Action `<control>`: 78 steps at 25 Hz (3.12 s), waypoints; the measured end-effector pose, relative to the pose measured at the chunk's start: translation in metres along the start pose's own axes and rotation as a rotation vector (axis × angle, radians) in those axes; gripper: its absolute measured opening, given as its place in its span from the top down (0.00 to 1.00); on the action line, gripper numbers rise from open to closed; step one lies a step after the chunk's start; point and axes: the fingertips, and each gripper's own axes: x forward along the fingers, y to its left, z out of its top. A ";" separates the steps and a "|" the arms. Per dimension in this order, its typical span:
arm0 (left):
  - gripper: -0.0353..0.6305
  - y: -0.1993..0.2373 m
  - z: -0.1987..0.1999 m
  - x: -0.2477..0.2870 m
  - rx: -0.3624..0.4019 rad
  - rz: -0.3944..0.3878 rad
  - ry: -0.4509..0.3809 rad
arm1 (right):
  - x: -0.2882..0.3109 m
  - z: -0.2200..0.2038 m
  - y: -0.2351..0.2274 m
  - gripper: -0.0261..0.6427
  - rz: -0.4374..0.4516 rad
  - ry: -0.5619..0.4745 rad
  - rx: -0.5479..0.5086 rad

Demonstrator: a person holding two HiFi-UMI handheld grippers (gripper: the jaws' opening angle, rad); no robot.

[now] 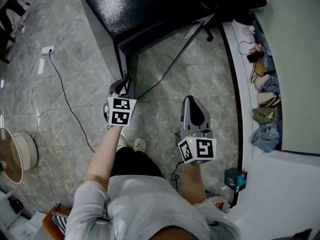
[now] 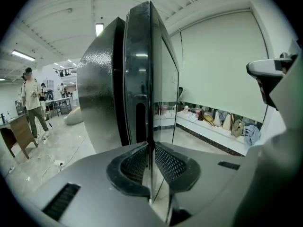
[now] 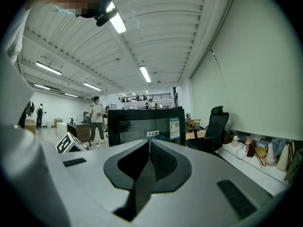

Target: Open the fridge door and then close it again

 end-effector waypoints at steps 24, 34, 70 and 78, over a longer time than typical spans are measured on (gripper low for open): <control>0.92 0.026 0.011 -0.039 -0.017 0.000 -0.081 | 0.014 0.007 0.039 0.92 0.053 0.001 -0.016; 0.93 0.025 0.035 -0.106 -0.011 -0.025 -0.181 | 0.013 0.016 0.070 0.92 0.108 -0.002 -0.036; 0.92 0.014 0.111 -0.248 0.010 -0.024 -0.514 | -0.026 0.072 0.114 0.92 0.197 -0.101 -0.083; 0.93 0.014 0.111 -0.252 0.014 -0.026 -0.527 | -0.029 0.075 0.118 0.92 0.209 -0.113 -0.086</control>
